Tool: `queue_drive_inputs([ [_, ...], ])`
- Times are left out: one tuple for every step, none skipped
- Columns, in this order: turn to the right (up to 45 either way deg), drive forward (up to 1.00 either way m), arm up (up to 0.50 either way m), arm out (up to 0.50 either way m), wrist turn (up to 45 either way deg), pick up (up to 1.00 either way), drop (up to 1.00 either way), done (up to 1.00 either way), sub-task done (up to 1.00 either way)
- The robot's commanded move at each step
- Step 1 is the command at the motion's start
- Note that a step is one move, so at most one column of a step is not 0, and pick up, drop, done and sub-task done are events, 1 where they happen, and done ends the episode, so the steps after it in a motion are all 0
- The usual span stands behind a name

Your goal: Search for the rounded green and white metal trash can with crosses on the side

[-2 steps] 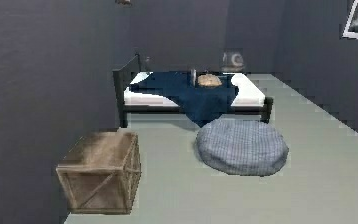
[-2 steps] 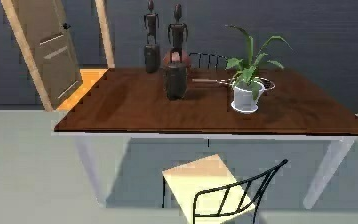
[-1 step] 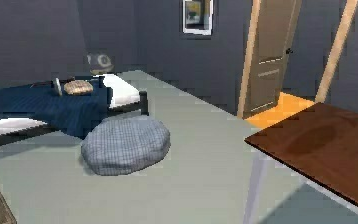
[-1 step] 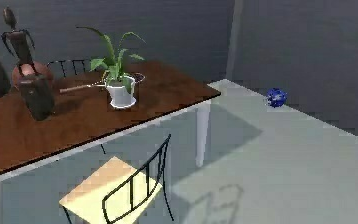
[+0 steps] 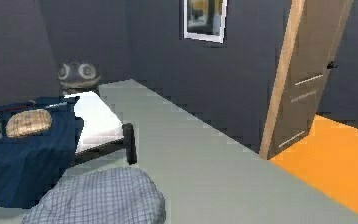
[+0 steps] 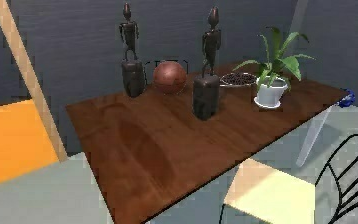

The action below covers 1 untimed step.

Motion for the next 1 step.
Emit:
queue_drive_inputs([
  [-18.0,0.00,0.00,0.00,0.0,0.00,0.00,0.00,0.00],
])
